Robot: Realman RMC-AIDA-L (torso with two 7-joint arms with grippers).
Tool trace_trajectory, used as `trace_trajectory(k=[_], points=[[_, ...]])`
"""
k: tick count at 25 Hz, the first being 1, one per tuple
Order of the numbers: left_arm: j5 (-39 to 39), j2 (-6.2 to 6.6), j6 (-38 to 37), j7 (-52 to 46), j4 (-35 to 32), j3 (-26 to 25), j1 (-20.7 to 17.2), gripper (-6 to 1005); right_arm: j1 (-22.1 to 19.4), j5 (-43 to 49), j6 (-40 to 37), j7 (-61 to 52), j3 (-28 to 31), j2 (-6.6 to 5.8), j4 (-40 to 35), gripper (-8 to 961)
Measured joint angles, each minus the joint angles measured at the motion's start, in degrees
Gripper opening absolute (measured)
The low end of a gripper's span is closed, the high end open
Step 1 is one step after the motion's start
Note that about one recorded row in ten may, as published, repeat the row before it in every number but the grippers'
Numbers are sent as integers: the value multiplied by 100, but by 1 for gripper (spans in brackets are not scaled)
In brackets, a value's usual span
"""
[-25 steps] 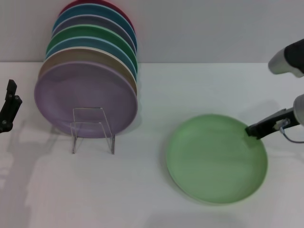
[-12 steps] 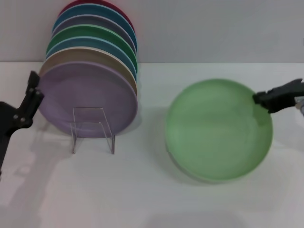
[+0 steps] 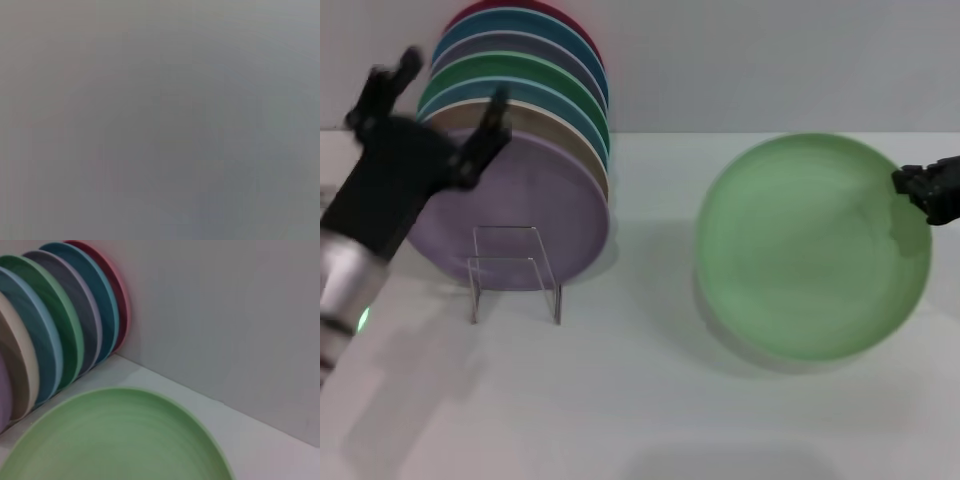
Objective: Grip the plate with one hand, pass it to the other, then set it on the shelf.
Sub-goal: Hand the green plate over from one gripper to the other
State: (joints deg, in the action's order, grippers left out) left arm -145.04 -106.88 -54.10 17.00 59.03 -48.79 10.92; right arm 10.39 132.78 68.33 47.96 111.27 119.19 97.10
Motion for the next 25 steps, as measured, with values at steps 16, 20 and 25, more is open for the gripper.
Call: trace_trajectory(k=[16, 20, 25], points=[[-204, -164, 8090, 115, 4765, -2214, 274, 841, -634, -1028, -828, 1378, -206, 52, 150, 53], [1080, -702, 9213, 1614, 4710, -3019, 389, 821, -671, -1306, -895, 1675, -265, 54, 160, 58], [1913, -1128, 10213, 2749, 4417, -3692, 465, 796, -756, -1692, -900, 2049, -314, 46, 274, 64]])
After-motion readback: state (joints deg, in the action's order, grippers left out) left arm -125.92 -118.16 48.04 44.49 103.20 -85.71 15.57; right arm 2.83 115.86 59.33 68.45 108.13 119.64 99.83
